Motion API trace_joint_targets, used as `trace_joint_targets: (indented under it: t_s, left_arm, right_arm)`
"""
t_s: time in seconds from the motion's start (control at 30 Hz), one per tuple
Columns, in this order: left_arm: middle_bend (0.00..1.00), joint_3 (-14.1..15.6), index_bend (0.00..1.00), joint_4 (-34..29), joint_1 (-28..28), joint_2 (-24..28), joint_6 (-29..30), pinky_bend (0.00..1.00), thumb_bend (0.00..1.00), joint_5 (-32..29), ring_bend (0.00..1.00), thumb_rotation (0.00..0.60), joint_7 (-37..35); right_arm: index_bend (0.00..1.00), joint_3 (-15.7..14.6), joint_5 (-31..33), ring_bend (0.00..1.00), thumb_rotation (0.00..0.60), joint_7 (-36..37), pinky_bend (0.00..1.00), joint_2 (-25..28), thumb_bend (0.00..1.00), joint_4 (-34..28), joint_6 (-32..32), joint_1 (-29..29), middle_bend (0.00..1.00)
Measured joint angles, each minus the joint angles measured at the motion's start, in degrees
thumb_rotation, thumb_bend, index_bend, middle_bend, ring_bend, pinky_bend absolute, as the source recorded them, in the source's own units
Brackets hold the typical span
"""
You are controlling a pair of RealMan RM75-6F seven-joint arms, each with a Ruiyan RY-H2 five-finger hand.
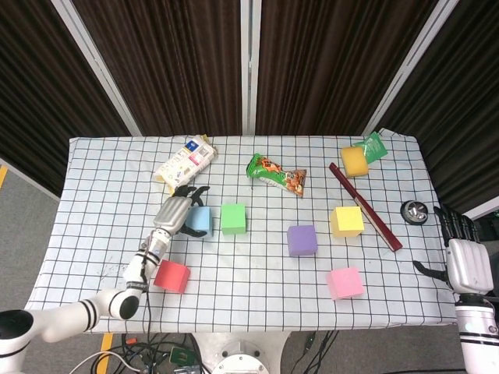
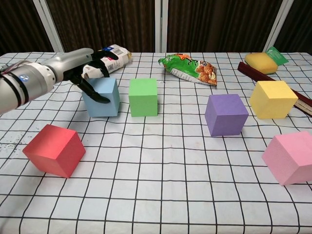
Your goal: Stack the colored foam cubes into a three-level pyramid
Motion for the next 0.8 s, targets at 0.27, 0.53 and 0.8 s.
trace_joint_targets:
  t_s: [0.27,0.53,0.8]
  left_arm:
    - [0.49,-1.09,0.11,2.06,-1.85,-1.75,-0.86,0.04,0.11,-1.88,0.11,0.600,1.12]
    - [0.49,-0.94,0.11,2.58,-1.69,-2.95,1.36,0.04,0.11,-1.62,0.11,0.600,1.14]
    - [0.49,-0.29,0.11,3.88,-1.44,-4.72,2.37,0.03,0.11,-0.83,0.11,0.600,0.32]
  right_arm:
    - [0.00,-0.20,0.63,0.00,0.600,-0.03,0.00,-0.31,0.00,0.42,-0.66,0.07,0.00]
    - [0.00,-0.33,0.69,0.00,0.600,-0.04,0.00,-0.52,0.00,0.59,-0.78,0.08,0.00]
    - [0.00,-0.30,1.07,0.00,0.600,0.30,0.00,-0.54,0.00,0.91,-0.97,0.04,0.00]
